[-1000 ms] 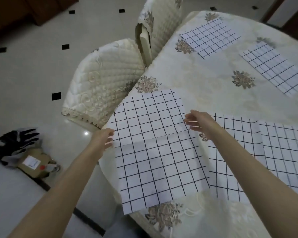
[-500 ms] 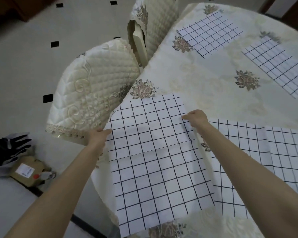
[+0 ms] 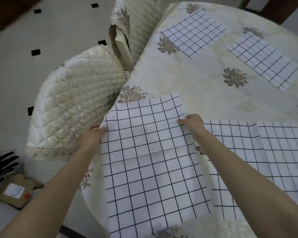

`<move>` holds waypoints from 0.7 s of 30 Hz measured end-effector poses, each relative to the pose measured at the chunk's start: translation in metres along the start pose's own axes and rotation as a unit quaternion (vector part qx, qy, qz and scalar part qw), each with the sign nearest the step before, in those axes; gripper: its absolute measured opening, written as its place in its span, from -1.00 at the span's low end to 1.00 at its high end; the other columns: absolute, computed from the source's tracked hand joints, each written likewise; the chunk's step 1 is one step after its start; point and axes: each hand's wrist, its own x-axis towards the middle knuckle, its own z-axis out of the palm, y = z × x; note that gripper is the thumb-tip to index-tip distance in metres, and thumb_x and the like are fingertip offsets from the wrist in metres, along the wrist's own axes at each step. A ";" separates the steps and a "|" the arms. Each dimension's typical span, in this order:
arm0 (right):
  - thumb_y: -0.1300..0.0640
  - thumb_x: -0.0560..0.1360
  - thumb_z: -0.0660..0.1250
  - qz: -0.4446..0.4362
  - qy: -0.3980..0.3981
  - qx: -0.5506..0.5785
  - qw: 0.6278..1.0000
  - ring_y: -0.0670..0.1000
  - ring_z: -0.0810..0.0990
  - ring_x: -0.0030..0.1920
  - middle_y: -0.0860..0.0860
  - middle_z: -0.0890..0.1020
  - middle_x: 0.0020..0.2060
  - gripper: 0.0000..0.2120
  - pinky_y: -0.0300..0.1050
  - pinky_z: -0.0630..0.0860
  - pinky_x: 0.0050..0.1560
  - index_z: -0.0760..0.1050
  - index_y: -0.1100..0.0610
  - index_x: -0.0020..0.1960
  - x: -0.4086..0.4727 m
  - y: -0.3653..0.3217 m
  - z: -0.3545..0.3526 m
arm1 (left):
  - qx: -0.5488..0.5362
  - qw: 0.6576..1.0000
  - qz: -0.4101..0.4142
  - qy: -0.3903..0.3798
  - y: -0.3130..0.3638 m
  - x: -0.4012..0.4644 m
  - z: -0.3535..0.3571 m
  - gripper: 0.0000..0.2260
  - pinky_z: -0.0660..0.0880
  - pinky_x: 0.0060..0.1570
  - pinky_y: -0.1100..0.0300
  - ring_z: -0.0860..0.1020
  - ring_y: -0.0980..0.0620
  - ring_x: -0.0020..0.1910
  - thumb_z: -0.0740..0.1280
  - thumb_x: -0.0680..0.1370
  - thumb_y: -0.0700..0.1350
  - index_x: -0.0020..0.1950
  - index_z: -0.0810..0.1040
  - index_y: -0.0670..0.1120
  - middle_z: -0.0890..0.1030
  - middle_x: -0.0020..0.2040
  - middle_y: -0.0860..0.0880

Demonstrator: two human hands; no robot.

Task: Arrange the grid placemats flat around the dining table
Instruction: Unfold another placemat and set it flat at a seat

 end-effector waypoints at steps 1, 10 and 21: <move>0.17 0.42 0.45 -0.011 0.003 0.011 1.000 -0.02 0.08 -0.46 -0.02 0.12 -0.46 -0.47 -0.10 -0.03 -0.35 0.09 0.03 -0.41 0.001 0.003 -0.007 | -0.004 1.000 0.007 -0.010 0.005 0.003 0.006 -0.75 0.52 -0.31 0.17 0.60 -0.01 -0.22 0.42 0.51 -0.23 0.16 0.52 -0.20 0.64 0.00 -0.11; 0.19 0.45 0.41 0.017 0.081 0.051 0.995 0.01 0.16 -0.45 0.01 0.19 -0.48 -0.54 -0.12 0.08 -0.35 0.17 0.05 -0.43 0.022 0.034 -0.060 | 0.060 0.991 0.089 -0.083 0.054 0.025 0.085 -0.78 0.47 -0.49 0.40 0.52 0.10 -0.29 0.41 0.50 -0.29 0.10 0.47 -0.14 0.56 -0.08 -0.09; 0.09 0.53 0.31 0.094 0.079 0.152 0.981 0.03 0.35 -0.46 0.04 0.41 -0.45 -0.70 -0.17 0.30 -0.37 0.35 0.08 -0.34 0.020 0.050 -0.069 | 0.084 0.989 0.039 -0.115 0.056 0.052 0.094 -0.89 0.47 -0.26 0.15 0.54 -0.06 -0.24 0.37 0.54 -0.08 -0.08 0.56 -0.12 0.59 -0.12 -0.17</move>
